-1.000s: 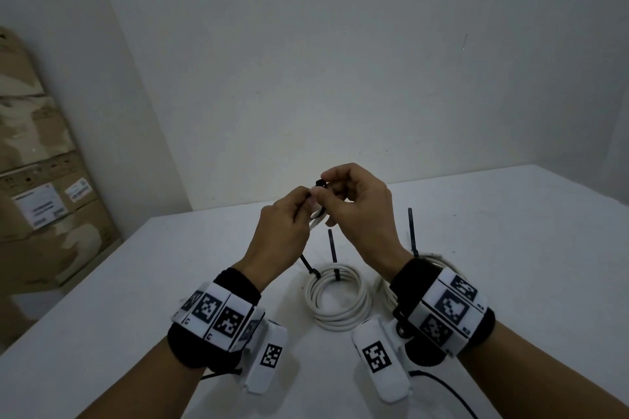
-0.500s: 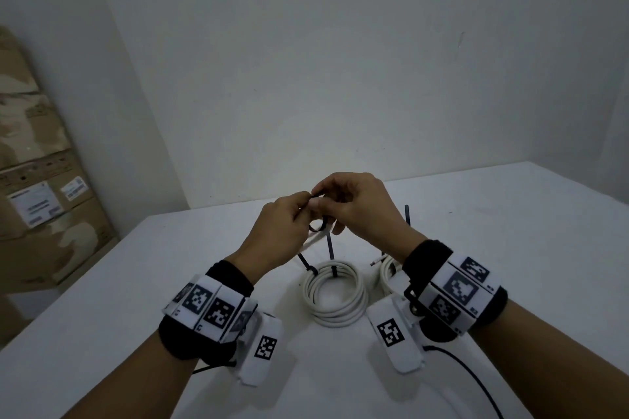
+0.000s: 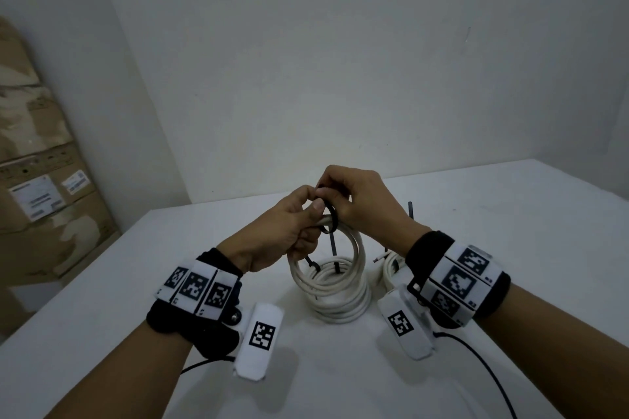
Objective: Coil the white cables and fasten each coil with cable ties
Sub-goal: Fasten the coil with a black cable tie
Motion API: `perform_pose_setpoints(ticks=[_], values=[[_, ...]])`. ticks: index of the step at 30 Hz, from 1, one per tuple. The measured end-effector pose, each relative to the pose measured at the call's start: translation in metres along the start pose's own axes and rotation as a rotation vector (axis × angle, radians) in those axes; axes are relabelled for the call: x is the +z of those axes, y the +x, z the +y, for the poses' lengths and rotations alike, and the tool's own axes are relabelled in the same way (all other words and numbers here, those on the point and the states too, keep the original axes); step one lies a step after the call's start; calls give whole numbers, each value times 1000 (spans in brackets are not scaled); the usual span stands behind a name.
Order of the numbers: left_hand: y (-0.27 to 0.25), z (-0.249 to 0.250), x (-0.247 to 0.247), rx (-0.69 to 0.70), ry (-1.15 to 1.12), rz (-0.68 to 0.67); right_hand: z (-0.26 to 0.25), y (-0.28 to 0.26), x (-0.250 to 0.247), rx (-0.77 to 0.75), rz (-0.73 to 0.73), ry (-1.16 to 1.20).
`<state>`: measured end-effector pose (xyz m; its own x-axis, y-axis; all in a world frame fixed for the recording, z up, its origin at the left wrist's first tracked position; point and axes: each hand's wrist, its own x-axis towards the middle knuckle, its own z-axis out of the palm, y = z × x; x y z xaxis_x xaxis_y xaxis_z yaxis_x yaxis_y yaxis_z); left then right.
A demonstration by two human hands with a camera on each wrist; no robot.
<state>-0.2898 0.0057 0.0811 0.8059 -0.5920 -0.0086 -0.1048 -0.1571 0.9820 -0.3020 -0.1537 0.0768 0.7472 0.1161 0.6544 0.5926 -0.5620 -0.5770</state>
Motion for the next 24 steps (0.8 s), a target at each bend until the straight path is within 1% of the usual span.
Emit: perform_pose_setpoints(ticks=[5,10,12,16,18,21,24], values=[[0,-5,5,-45,-17,-12,6,0,1,58,-95,-32],[0,-3,8,-53,5,-10,7,4,-5,88,-148,-14],[0,-3,12,-68,4,-8,6,6,-8,129,-147,24],[-1,-13,25,-133,1,-30,0,20,-17,201,-83,50],[-2,-19,28,-157,-45,-12,-3,28,-18,203,-95,1],[-1,-22,31,-195,-53,8,-3,33,-14,225,-129,-97],[1,-22,32,-208,-52,11,3,32,-14,313,-120,-4]])
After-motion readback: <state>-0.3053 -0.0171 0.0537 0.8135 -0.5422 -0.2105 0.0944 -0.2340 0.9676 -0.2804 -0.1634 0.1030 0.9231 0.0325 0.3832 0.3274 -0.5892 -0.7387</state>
